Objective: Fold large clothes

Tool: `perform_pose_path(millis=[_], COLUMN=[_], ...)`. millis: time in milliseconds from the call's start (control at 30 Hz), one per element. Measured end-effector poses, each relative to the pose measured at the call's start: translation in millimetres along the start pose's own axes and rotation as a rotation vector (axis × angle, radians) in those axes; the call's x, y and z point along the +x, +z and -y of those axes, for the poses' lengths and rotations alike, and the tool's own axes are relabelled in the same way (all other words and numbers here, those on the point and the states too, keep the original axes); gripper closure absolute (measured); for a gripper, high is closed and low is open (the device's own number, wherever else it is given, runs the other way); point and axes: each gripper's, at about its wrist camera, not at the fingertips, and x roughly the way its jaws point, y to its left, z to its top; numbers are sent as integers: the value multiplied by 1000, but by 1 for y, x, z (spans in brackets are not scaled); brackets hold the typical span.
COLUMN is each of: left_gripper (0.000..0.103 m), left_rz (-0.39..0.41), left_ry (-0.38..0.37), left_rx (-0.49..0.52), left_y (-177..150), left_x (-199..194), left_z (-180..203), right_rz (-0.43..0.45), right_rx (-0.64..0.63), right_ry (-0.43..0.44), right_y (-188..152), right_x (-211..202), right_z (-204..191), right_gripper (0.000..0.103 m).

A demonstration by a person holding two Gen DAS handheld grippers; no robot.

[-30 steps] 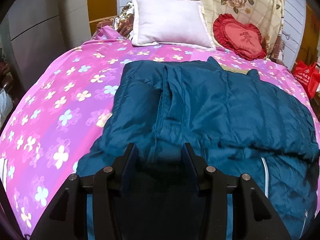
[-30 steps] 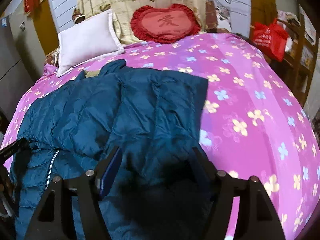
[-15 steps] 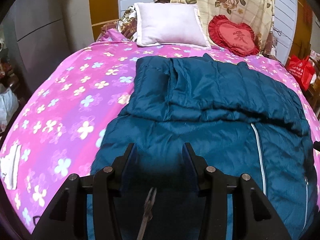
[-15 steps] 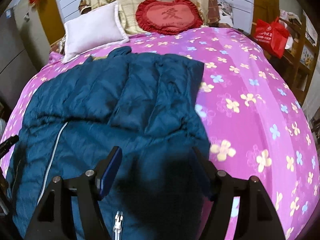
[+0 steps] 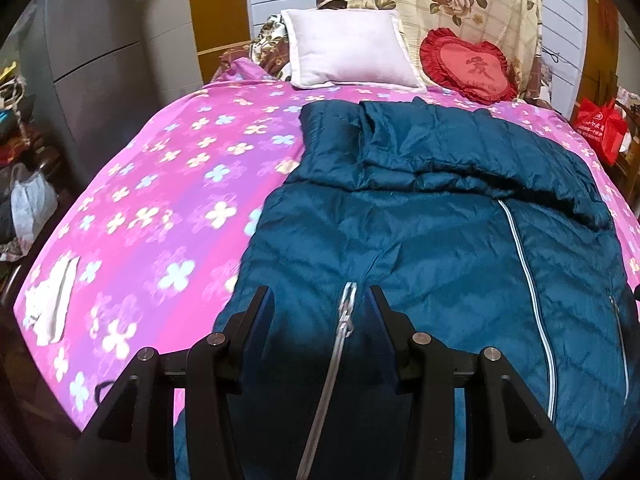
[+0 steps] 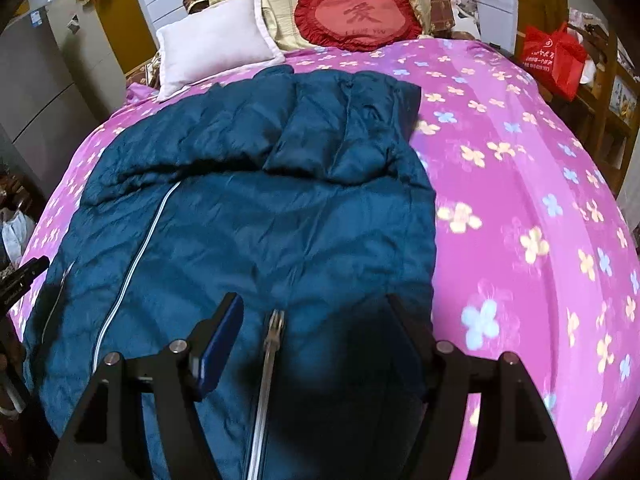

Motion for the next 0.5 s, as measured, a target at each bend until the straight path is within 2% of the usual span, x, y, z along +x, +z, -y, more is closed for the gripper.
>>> perform_pose_path(millis=[500], left_gripper=[78], left_rz=[-23], left_ry=[15], left_rx=[-12], left_y=[-44], left_x=[-28], left_z=[-16], right_rz=[-44], right_rx=[-37], right_ry=[27], right_y=[-61], right_x=[-29], right_z=[-13], right_gripper=[27])
